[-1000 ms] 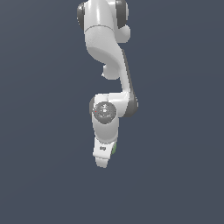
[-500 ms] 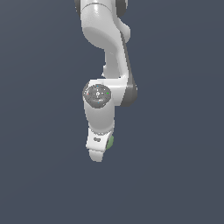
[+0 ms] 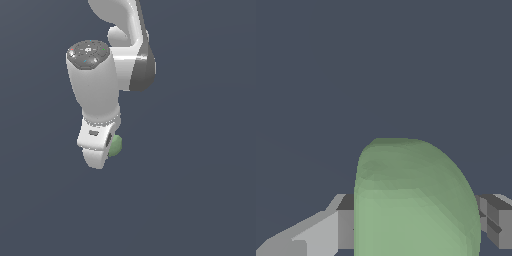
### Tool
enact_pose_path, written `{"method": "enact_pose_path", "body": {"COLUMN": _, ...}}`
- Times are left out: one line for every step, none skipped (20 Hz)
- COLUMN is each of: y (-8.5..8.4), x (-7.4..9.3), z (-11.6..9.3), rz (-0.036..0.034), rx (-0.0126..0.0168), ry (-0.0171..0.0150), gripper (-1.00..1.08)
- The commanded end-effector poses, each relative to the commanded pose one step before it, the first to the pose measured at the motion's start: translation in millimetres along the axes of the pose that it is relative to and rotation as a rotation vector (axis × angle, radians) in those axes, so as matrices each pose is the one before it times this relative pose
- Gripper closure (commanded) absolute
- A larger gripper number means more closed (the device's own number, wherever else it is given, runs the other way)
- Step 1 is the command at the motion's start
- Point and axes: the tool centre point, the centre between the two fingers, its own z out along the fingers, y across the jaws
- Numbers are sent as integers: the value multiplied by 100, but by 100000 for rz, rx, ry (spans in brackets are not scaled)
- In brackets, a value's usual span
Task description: Pick up the object and move it to a goal position.
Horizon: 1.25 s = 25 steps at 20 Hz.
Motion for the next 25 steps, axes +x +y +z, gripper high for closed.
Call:
{"method": "enact_pose_path", "body": {"y": -151, "x": -726, "z": -2848, "rz": -65, "rx": 59, "ry": 88, "gripper": 108}}
{"method": "enact_pose_path", "body": {"y": -29, "x": -284, "z": -1105, "rz": 0, "rx": 0, "ry": 0, "gripper": 108}}
{"method": "enact_pose_path", "body": {"y": -25, "x": -281, "z": -1095, "rz": 0, "rx": 0, "ry": 0, "gripper": 108}}
{"method": "enact_pose_path", "body": {"y": -21, "x": -277, "z": -1083, "rz": 0, "rx": 0, "ry": 0, "gripper": 108}}
{"method": "enact_pose_path", "body": {"y": -18, "x": -295, "z": -1079, "rz": 1, "rx": -6, "ry": 69, "gripper": 108}}
{"method": "enact_pose_path", "body": {"y": -12, "x": -269, "z": -1053, "rz": 0, "rx": 0, "ry": 0, "gripper": 108}}
{"method": "enact_pose_path", "body": {"y": -8, "x": -257, "z": -1004, "rz": 0, "rx": 0, "ry": 0, "gripper": 108}}
{"method": "enact_pose_path", "body": {"y": -3, "x": -239, "z": -936, "rz": 0, "rx": 0, "ry": 0, "gripper": 108}}
{"method": "enact_pose_path", "body": {"y": 3, "x": -220, "z": -860, "rz": 0, "rx": 0, "ry": 0, "gripper": 108}}
{"method": "enact_pose_path", "body": {"y": 8, "x": -235, "z": -791, "rz": 48, "rx": -7, "ry": 1, "gripper": 108}}
{"method": "enact_pose_path", "body": {"y": 13, "x": -184, "z": -717, "rz": 0, "rx": 0, "ry": 0, "gripper": 108}}
{"method": "enact_pose_path", "body": {"y": 16, "x": -195, "z": -654, "rz": 47, "rx": -5, "ry": -12, "gripper": 108}}
{"method": "enact_pose_path", "body": {"y": 17, "x": -151, "z": -588, "rz": 0, "rx": 0, "ry": 0, "gripper": 108}}
{"method": "enact_pose_path", "body": {"y": 18, "x": -136, "z": -528, "rz": 0, "rx": 0, "ry": 0, "gripper": 108}}
{"method": "enact_pose_path", "body": {"y": 20, "x": -143, "z": -470, "rz": 44, "rx": -3, "ry": -21, "gripper": 108}}
{"method": "enact_pose_path", "body": {"y": 20, "x": -106, "z": -411, "rz": 0, "rx": 0, "ry": 0, "gripper": 108}}
{"method": "enact_pose_path", "body": {"y": 21, "x": -92, "z": -355, "rz": 0, "rx": 0, "ry": 0, "gripper": 108}}
{"method": "enact_pose_path", "body": {"y": 22, "x": -78, "z": -300, "rz": 0, "rx": 0, "ry": 0, "gripper": 108}}
{"method": "enact_pose_path", "body": {"y": 23, "x": -89, "z": -248, "rz": 58, "rx": -4, "ry": -37, "gripper": 108}}
{"method": "enact_pose_path", "body": {"y": 23, "x": -51, "z": -196, "rz": 0, "rx": 0, "ry": 0, "gripper": 108}}
{"method": "enact_pose_path", "body": {"y": 22, "x": -39, "z": -149, "rz": 0, "rx": 0, "ry": 0, "gripper": 108}}
{"method": "enact_pose_path", "body": {"y": 20, "x": -28, "z": -107, "rz": 0, "rx": 0, "ry": 0, "gripper": 108}}
{"method": "enact_pose_path", "body": {"y": 16, "x": -18, "z": -70, "rz": 0, "rx": 0, "ry": 0, "gripper": 108}}
{"method": "enact_pose_path", "body": {"y": 11, "x": -10, "z": -39, "rz": 0, "rx": 0, "ry": 0, "gripper": 108}}
{"method": "enact_pose_path", "body": {"y": 4, "x": -3, "z": -12, "rz": 0, "rx": 0, "ry": 0, "gripper": 108}}
